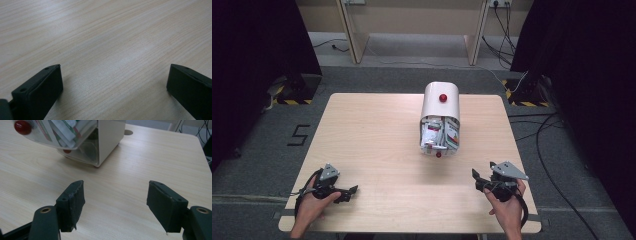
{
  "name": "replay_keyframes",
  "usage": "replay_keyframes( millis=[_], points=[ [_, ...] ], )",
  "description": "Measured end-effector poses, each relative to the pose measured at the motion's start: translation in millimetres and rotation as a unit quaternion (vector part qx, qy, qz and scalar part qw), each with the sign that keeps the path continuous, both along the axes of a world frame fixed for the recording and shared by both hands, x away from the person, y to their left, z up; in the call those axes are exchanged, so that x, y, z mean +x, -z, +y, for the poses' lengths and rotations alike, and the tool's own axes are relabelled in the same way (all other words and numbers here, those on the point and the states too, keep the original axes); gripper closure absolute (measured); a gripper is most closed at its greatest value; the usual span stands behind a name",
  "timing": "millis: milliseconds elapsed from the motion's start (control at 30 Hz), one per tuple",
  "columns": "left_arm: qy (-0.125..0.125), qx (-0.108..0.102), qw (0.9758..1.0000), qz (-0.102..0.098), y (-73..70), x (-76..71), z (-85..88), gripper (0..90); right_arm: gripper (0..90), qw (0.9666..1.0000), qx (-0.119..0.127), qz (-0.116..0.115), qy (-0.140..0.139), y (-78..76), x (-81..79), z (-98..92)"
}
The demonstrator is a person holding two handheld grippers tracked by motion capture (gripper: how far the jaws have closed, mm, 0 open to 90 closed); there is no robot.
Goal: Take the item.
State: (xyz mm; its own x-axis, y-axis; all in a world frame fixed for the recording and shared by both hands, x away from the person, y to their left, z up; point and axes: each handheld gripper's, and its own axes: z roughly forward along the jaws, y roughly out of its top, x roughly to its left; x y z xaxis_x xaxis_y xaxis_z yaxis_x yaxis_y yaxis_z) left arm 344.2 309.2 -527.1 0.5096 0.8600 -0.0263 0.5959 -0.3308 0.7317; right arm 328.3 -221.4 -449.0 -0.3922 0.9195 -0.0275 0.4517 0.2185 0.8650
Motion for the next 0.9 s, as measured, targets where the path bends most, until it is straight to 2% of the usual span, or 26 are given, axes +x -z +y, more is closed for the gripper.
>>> replay_keyframes(
  millis=[300,733,900],
  points=[
    [0.0,0.0,1.0,0.0,0.0,0.0,0.0,0.0,33.3,0.9999,0.001,-0.017,0.0,-17.5,-2.0,-2.2],
    [0.0,0.001,1.0,0.0,-0.1,0.0,0.1,0.0,36.2,0.9992,0.012,-0.035,-0.018,-37.9,5.1,10.8],
    [0.0,0.0,1.0,0.0,0.0,0.0,0.0,0.0,36.9,0.9989,0.008,-0.04,-0.023,-43.2,7.2,15.7]
  ],
)
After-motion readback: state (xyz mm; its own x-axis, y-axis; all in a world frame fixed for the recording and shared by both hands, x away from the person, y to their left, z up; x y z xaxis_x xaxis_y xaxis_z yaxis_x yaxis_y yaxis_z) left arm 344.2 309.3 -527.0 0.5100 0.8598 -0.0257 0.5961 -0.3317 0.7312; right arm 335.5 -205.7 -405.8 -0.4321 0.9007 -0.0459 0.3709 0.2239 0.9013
